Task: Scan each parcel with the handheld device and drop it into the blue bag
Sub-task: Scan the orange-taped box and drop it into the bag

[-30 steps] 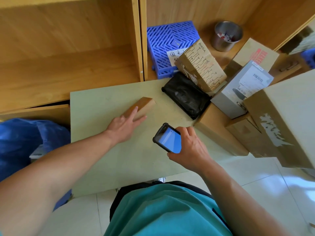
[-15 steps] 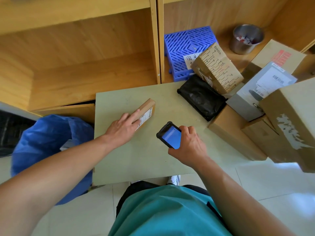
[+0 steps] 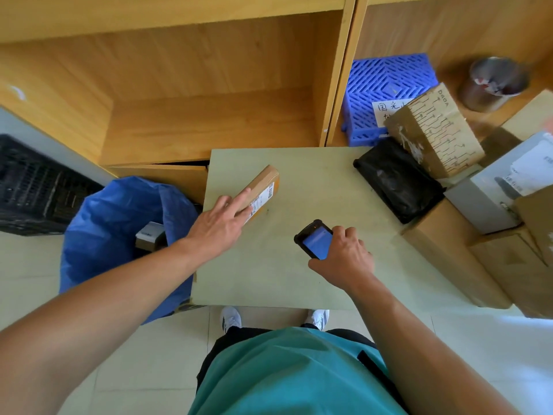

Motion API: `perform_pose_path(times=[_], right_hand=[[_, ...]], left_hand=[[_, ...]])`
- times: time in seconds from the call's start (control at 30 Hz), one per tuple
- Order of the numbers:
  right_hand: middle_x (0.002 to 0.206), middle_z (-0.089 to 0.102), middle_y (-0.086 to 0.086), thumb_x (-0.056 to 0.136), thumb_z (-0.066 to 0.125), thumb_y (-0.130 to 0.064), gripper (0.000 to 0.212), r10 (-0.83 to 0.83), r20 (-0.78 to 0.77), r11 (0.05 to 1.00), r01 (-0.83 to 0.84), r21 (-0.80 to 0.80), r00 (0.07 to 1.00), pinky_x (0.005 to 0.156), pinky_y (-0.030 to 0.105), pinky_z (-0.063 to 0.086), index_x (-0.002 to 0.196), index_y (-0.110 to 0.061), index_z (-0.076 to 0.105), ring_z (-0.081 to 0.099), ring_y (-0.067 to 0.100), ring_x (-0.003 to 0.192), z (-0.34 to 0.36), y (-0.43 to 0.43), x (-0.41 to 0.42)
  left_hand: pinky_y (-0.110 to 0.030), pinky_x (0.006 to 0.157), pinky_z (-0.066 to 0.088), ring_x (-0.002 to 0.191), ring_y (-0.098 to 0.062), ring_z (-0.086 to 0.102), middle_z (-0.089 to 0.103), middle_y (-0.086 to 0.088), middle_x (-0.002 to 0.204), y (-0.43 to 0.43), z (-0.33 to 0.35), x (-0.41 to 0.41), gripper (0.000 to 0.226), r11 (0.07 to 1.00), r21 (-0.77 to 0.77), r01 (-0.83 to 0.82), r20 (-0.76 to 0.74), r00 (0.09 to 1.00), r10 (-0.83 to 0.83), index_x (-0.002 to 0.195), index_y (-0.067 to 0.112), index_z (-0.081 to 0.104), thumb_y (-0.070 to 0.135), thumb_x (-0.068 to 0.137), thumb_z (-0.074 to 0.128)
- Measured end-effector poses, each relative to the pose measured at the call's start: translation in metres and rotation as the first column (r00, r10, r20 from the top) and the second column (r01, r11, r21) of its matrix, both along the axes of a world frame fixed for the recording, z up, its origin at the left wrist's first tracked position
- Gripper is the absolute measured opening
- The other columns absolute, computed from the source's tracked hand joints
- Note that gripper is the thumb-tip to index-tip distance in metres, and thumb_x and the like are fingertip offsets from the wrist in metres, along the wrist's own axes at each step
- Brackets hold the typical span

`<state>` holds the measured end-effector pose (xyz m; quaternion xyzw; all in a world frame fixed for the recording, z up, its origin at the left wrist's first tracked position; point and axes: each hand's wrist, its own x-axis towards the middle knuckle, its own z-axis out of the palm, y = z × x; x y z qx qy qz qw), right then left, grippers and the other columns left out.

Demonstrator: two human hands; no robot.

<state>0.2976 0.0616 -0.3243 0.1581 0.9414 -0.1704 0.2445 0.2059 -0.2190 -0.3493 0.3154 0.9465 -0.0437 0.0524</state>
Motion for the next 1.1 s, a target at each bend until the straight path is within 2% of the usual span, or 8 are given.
perform_pose_path(times=[0.2, 0.4, 0.5, 0.6, 0.8, 0.97, 1.1], right_hand=[[0.113, 0.041, 0.002, 0.071, 0.074, -0.055, 0.078, 0.096, 0.017, 0.995, -0.097, 0.027, 0.995, 0.085, 0.044, 0.051, 0.130, -0.017, 0.040, 0.052, 0.027, 0.099, 0.005, -0.067, -0.016], [0.119, 0.041, 0.003, 0.073, 0.073, -0.053, 0.082, 0.201, 0.014, 0.979, -0.202, 0.029, 0.979, 0.086, 0.041, 0.050, 0.137, -0.015, 0.037, 0.052, 0.026, 0.104, 0.009, -0.163, -0.026], [0.117, 0.041, 0.003, 0.073, 0.073, -0.053, 0.080, 0.251, 0.000, 0.968, -0.251, 0.025, 0.968, 0.085, 0.042, 0.051, 0.135, -0.016, 0.038, 0.052, 0.027, 0.102, 0.010, -0.215, -0.030], [0.115, 0.041, 0.002, 0.072, 0.073, -0.052, 0.077, 0.288, -0.013, 0.958, -0.287, 0.014, 0.958, 0.085, 0.043, 0.052, 0.132, -0.017, 0.040, 0.053, 0.027, 0.102, 0.010, -0.264, -0.033], [0.109, 0.040, 0.000, 0.073, 0.071, -0.050, 0.071, 0.342, -0.037, 0.940, -0.342, 0.012, 0.939, 0.083, 0.043, 0.052, 0.129, -0.018, 0.042, 0.053, 0.027, 0.098, 0.011, -0.331, -0.033], [0.110, 0.040, 0.000, 0.073, 0.072, -0.049, 0.072, 0.353, -0.025, 0.935, -0.352, 0.034, 0.935, 0.083, 0.042, 0.052, 0.130, -0.018, 0.042, 0.053, 0.025, 0.098, 0.012, -0.357, -0.036], [0.110, 0.039, 0.000, 0.073, 0.072, -0.049, 0.073, 0.342, -0.026, 0.939, -0.341, 0.047, 0.939, 0.083, 0.042, 0.052, 0.131, -0.018, 0.042, 0.053, 0.025, 0.098, 0.015, -0.365, -0.034]], left_hand=[[-0.047, 0.060, 0.059, 0.125, -0.036, 0.042, 0.022, -0.010, 0.165, -0.073, 0.004, 0.008, 0.053, 0.995, 0.036, -0.090, -0.005, 0.996, 0.091, 0.140, 0.009, 0.055, 0.012, 0.090, 0.071], [-0.051, 0.065, 0.061, 0.122, -0.039, 0.046, 0.025, -0.013, 0.163, -0.176, -0.001, 0.026, 0.059, 0.981, 0.028, -0.190, -0.005, 0.982, 0.191, 0.141, 0.009, 0.056, 0.009, 0.085, 0.075], [-0.046, 0.058, 0.059, 0.116, -0.039, 0.050, 0.033, -0.012, 0.161, -0.233, -0.002, 0.038, 0.056, 0.969, 0.018, -0.246, -0.019, 0.969, 0.247, 0.135, 0.010, 0.060, 0.007, 0.081, 0.077], [-0.040, 0.048, 0.053, 0.112, -0.037, 0.052, 0.037, -0.008, 0.157, -0.292, -0.006, 0.046, 0.064, 0.938, 0.016, -0.346, -0.012, 0.938, 0.346, 0.134, 0.014, 0.060, 0.008, 0.075, 0.082], [-0.048, 0.050, 0.056, 0.108, -0.038, 0.050, 0.042, -0.008, 0.154, -0.391, -0.015, 0.051, 0.060, 0.855, 0.024, -0.519, -0.008, 0.855, 0.519, 0.133, 0.015, 0.060, 0.002, 0.076, 0.076], [-0.050, 0.053, 0.057, 0.107, -0.039, 0.051, 0.038, -0.007, 0.154, -0.428, -0.028, 0.057, 0.062, 0.800, -0.005, -0.600, 0.040, 0.799, 0.600, 0.130, 0.014, 0.058, -0.001, 0.073, 0.077], [-0.045, 0.050, 0.055, 0.105, -0.036, 0.050, 0.035, -0.003, 0.157, -0.427, -0.031, 0.055, 0.065, 0.803, 0.071, -0.591, 0.040, 0.806, 0.590, 0.130, 0.017, 0.056, -0.005, 0.072, 0.074]])
